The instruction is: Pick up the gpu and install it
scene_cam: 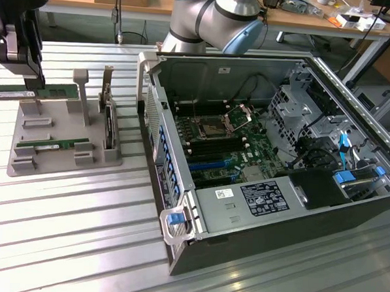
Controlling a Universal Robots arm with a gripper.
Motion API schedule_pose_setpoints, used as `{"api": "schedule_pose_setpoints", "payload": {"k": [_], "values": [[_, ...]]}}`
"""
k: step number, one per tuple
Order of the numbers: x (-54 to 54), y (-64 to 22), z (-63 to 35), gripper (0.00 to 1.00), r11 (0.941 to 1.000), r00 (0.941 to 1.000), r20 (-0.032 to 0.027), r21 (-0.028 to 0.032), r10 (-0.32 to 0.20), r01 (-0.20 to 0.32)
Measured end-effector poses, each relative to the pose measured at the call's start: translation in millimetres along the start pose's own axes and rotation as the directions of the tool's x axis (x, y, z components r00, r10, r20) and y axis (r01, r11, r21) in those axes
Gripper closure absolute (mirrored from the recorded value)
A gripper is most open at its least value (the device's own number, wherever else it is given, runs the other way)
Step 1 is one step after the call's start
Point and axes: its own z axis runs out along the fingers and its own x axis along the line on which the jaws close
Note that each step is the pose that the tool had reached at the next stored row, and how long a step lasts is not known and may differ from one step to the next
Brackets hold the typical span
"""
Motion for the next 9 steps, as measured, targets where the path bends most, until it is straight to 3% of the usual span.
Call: {"api": "schedule_pose_setpoints", "payload": {"k": [9], "values": [[-0.2,0.5,-12.6,0.88,1.0000,1.0000,0.0000,0.0000,0.000,0.000]]}}
